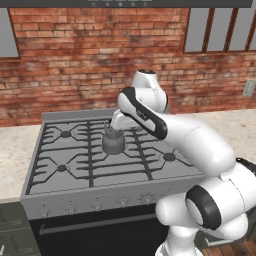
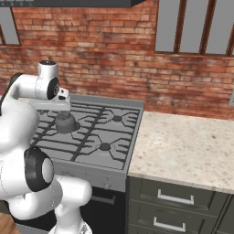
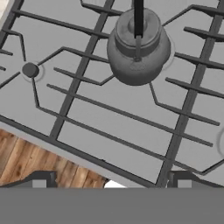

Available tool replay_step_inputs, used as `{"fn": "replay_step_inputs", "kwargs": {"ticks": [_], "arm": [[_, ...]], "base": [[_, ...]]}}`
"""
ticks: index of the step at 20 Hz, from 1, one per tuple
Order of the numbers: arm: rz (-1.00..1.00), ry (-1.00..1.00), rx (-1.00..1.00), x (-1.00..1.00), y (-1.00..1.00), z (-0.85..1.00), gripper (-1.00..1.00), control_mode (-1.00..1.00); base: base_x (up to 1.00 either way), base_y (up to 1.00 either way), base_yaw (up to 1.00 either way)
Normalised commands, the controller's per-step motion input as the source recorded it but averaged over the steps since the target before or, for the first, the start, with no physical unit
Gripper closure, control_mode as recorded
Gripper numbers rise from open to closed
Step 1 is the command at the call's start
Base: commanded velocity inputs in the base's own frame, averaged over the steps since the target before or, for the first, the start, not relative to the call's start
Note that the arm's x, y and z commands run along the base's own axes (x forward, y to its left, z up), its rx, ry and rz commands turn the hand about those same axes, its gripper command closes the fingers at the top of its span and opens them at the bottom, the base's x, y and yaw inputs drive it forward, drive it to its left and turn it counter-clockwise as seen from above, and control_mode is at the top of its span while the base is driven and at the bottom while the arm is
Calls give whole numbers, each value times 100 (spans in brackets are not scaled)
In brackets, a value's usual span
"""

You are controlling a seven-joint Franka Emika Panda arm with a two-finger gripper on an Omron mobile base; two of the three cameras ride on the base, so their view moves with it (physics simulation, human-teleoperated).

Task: The kettle is done boiling. Turn off the stove, then wait for 300 timesteps before moving the kettle to the dining table.

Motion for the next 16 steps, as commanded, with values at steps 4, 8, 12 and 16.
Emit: {"fn": "replay_step_inputs", "kwargs": {"ticks": [4,8,12,16], "arm": [[12,0,0,33,0,-10,-100,-100],[12,0,0,28,0,-14,-100,-100],[11,0,0,29,0,-15,-100,-100],[8,0,0,27,0,-10,-100,-100]], "base": [[0,0,0],[0,0,0],[0,0,0],[0,0,0]]}}
